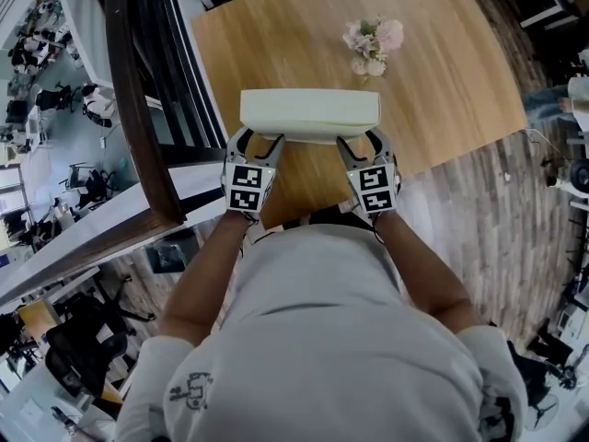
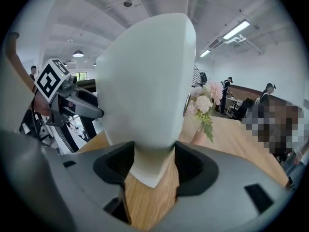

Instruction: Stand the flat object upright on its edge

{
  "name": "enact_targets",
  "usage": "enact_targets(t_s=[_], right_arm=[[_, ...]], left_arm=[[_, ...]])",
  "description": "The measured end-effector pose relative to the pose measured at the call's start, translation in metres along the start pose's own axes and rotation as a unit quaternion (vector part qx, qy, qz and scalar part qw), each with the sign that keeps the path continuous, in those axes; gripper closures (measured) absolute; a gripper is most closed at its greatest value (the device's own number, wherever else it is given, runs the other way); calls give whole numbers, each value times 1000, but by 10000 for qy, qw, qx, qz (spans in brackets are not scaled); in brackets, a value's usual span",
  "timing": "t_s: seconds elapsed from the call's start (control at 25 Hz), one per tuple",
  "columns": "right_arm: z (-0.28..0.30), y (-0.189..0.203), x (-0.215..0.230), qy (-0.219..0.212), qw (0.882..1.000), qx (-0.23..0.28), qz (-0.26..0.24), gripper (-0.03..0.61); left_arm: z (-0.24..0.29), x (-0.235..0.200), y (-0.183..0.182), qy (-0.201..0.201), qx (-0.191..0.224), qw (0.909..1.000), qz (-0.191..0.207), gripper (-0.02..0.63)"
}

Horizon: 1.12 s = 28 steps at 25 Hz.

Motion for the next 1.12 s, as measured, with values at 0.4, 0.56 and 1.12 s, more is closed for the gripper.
enact_targets(t_s=[0.4, 0.56, 1.12], right_arm=[[14, 4, 7, -10, 9999, -24, -109, 304], [12, 4, 7, -54, 9999, -2, -120, 290], [-10, 10, -3, -37, 9997, 189, 149, 252]], left_arm=[[13, -3, 1, -16, 187, 9998, -58, 334], [11, -3, 3, 10, 328, 9995, 26, 333], [-16, -10, 14, 68, 471, 9988, 143, 333]])
Point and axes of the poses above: the fingertips, and each gripper's own axes: z forward along the fingers, x to its right, y out of its underside, the point moved 9 cm from there along -z, backward along the fingers, and after that the axes turned 13 degrees about -x, right-handed, at the moved point
